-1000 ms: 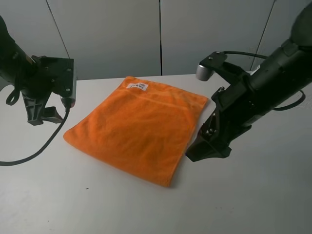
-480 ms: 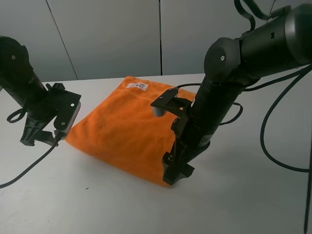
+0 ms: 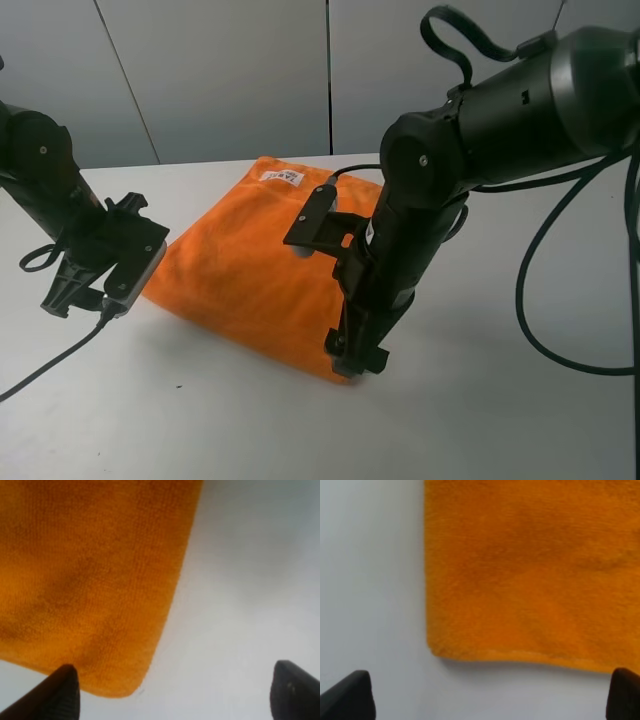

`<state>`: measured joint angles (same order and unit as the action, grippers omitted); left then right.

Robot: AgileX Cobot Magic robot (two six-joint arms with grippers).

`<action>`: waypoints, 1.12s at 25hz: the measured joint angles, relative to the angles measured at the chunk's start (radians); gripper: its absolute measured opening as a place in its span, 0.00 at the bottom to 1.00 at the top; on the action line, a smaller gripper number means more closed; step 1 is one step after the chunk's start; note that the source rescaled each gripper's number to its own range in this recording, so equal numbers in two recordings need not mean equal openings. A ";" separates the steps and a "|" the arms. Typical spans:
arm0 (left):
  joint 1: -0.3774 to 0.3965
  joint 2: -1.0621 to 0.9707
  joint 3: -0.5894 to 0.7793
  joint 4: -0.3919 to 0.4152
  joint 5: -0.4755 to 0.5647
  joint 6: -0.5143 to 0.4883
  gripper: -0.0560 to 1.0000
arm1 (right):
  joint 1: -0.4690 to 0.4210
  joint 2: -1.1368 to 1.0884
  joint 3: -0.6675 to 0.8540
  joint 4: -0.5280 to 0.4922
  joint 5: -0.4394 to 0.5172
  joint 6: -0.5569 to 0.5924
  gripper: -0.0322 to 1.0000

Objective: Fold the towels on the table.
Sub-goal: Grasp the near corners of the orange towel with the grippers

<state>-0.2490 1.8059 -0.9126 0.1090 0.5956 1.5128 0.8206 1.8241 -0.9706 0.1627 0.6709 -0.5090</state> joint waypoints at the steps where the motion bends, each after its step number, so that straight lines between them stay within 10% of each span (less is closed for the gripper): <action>1: 0.000 0.000 0.002 0.000 0.000 0.015 0.98 | 0.036 0.012 0.000 -0.033 -0.002 0.043 1.00; 28: 0.097 0.002 0.090 -0.121 -0.106 0.370 0.98 | 0.114 0.158 -0.083 -0.126 -0.056 0.277 1.00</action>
<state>-0.1516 1.8075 -0.8222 -0.0122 0.4894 1.8824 0.9345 1.9821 -1.0532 0.0364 0.6151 -0.2319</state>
